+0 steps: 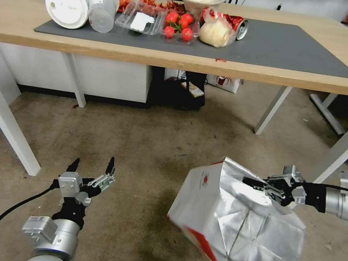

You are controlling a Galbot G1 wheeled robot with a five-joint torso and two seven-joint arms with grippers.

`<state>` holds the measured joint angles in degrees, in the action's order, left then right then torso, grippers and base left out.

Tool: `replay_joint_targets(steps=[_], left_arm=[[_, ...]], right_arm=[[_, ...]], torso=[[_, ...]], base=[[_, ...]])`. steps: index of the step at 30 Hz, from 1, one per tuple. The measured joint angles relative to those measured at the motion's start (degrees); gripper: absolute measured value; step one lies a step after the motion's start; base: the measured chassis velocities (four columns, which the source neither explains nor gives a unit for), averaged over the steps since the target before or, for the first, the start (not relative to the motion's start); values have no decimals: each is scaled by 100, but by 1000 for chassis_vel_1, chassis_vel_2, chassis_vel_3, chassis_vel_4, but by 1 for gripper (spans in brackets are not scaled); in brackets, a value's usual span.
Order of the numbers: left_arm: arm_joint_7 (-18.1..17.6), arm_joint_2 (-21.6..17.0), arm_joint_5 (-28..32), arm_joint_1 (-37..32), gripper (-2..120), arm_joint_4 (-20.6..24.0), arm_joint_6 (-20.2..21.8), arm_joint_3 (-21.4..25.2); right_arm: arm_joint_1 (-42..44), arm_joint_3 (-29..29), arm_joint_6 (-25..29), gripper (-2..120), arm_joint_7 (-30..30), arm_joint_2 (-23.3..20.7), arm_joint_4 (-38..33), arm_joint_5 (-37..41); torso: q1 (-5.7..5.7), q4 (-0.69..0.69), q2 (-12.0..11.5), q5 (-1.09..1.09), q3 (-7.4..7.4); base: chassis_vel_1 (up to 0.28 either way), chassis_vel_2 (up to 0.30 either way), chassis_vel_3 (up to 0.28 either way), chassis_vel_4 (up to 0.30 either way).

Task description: Pick up the food delivery bag from the floor and place it on the table.

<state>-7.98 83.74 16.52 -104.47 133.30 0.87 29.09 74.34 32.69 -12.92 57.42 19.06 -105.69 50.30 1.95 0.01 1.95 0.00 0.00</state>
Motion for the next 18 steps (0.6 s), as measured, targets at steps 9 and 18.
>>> replay_joint_targets(steps=[9,18], left_arm=[[-157,3,125,-8,100,93,69,26],[-166,20,153,-10,100,163,184,21]], right_arm=[[-36,-35,-196,0,408,-85,-102,512],[4,-27,-265,0,521,-108,-107,578]], torso=[[0,-1,0,0,0],[0,-1,0,0,0]], base=[[0,0,0,0],[0,0,0,0]])
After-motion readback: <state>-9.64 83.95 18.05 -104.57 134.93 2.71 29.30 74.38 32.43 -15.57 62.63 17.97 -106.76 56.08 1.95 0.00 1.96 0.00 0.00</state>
